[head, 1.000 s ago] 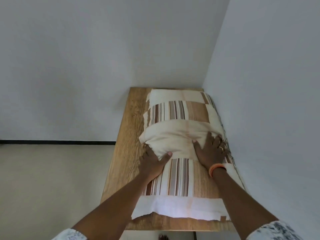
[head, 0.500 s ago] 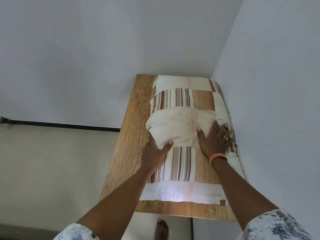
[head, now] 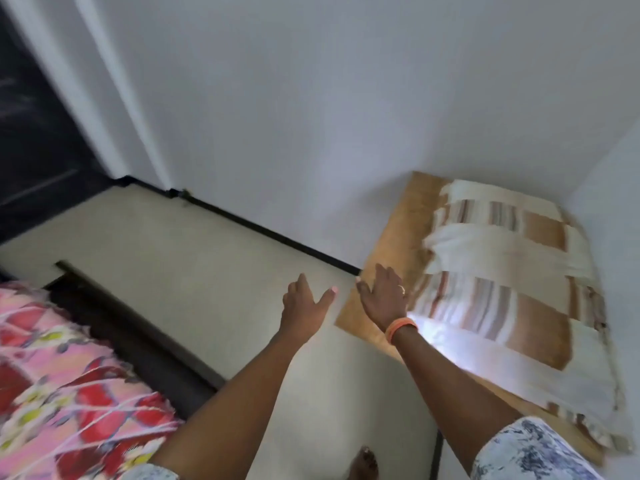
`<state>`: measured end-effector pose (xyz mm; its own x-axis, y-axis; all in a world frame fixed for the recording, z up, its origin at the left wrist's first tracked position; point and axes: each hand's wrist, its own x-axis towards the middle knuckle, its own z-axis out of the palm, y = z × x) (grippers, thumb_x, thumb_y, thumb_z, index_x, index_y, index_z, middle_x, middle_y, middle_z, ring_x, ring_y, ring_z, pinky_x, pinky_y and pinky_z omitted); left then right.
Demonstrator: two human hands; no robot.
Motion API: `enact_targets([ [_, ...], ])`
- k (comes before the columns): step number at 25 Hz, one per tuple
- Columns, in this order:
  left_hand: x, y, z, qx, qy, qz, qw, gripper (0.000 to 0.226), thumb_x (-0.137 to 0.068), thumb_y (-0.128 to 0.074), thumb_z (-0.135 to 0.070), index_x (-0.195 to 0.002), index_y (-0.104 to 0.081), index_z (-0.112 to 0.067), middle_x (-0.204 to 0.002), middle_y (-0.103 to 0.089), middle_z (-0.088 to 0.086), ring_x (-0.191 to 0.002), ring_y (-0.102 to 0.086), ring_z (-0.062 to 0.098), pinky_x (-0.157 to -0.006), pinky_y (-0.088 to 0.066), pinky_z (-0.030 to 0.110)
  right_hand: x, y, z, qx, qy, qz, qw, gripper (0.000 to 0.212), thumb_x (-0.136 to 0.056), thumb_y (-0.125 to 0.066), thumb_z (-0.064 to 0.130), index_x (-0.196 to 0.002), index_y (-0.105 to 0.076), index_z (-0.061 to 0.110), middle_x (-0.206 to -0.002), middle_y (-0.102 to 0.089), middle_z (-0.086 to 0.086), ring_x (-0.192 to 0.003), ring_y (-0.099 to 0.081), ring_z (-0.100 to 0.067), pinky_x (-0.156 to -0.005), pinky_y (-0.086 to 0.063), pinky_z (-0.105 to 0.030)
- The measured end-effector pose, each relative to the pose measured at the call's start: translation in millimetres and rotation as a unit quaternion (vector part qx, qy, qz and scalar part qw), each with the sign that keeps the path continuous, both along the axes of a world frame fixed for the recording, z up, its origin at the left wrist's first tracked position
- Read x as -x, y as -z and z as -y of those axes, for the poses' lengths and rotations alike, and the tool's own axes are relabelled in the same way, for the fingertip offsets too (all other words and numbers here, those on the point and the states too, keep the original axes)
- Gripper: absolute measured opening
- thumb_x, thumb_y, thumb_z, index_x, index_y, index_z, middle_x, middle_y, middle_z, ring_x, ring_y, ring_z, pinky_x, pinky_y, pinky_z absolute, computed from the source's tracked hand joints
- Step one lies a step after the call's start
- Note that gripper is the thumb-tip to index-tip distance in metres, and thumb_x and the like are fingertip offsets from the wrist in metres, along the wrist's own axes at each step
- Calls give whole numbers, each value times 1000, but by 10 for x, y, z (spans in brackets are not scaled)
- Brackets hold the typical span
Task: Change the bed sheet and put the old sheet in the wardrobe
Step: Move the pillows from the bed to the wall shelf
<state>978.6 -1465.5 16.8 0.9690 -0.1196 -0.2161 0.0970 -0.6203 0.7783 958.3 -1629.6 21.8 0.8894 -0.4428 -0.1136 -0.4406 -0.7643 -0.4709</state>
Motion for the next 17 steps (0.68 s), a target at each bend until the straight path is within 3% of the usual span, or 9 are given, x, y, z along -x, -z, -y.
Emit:
enact_targets([
  [4, 566, -47, -1995, 15, -175, 31, 984, 87, -90, -54, -60, -153, -24, -7, -154, -30, 16, -141, -33, 32, -115, -31, 44, 200, -88, -2066, -66, -158, 43, 984, 55, -96, -48, 45, -141, -39, 15, -144, -44, -9, -130, -44, -31, -108, -32, -51],
  [9, 1777, 34, -4287, 20, -398, 45, 916, 72, -91, -57, -53, -143, -41, -6, -142, -47, 16, -129, -47, 32, -107, -40, 43, 778, -121, -4437, -93, -351, 18, 932, 50, -94, -53, 40, -136, -43, 15, -137, -46, -9, -123, -48, -32, -101, -37, -48],
  [15, 3639, 109, -6521, 14, -630, 57, 775, 64, -92, -60, -48, -135, -48, -2, -134, -53, 18, -123, -52, 36, -98, -43, 39, 1882, 25, -7215, -117, -576, -20, 809, 51, -94, -53, 37, -139, -42, 13, -139, -46, -11, -126, -48, -34, -102, -39, -51],
  [17, 4177, 54, -7057, 3, -674, 49, 737, 66, -92, -62, -45, -138, -46, 0, -135, -52, 20, -124, -51, 35, -101, -42, 40, 2256, 63, -8017, -137, -613, -29, 778, 51, -93, -55, 37, -136, -44, 12, -137, -48, -10, -124, -49, -34, -102, -39, -51],
])
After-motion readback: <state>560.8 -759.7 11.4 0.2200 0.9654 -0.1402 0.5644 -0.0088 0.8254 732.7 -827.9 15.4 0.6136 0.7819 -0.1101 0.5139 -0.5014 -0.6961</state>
